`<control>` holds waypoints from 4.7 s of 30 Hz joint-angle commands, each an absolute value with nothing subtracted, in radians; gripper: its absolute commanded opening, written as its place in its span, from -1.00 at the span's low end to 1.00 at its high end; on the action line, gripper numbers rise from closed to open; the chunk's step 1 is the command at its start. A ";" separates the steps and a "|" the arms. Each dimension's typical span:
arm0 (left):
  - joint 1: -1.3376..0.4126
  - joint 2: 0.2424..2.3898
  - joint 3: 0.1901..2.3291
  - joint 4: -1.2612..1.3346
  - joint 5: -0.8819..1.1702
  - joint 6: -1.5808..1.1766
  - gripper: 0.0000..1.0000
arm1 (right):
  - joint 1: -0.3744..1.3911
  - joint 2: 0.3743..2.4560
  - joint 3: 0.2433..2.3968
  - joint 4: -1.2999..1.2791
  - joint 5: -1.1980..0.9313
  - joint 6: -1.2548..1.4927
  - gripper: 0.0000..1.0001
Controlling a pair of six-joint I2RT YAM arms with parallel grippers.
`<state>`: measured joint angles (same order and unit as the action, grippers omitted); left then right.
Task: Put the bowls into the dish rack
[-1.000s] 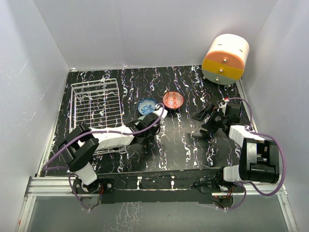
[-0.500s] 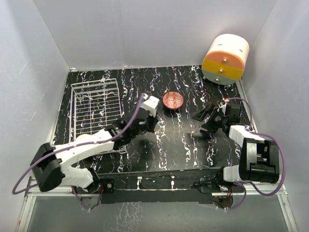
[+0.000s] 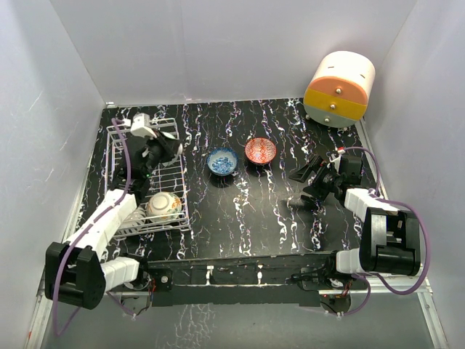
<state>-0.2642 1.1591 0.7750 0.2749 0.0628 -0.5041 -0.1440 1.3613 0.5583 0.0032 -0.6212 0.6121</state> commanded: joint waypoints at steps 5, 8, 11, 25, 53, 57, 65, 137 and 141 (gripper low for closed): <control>-0.009 1.176 0.606 0.838 0.357 -0.926 -1.00 | -0.142 1.351 0.560 0.037 -0.629 0.606 0.96; 0.064 1.255 0.517 1.059 0.389 -1.084 -1.00 | -0.143 1.353 0.560 0.035 -0.629 0.604 0.96; 0.103 1.326 0.492 1.165 0.415 -1.156 -1.00 | -0.142 1.356 0.561 0.032 -0.625 0.600 0.96; 0.158 1.696 0.483 1.580 0.472 -1.393 -1.00 | -0.142 1.386 0.569 0.040 -0.610 0.601 0.96; 0.280 1.500 0.477 0.809 0.542 -1.127 -0.89 | -0.141 1.391 0.569 0.043 -0.611 0.599 0.96; 0.293 1.458 0.458 0.758 0.533 -1.097 -0.87 | -0.140 1.388 0.569 0.043 -0.611 0.600 0.96; 0.311 1.439 0.402 0.917 0.572 -1.155 -1.00 | -0.141 1.391 0.565 0.049 -0.615 0.601 0.96; 0.226 1.633 0.896 0.315 0.414 -0.893 0.02 | -0.140 1.431 0.563 0.077 -0.606 0.607 0.96; 0.226 1.618 0.937 0.187 0.380 -0.833 0.03 | -0.141 1.431 0.559 0.082 -0.611 0.611 0.96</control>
<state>0.2207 1.6836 0.8772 0.4137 0.4389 -0.9600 -0.1440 1.4307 0.5583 0.0135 -0.6014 0.6094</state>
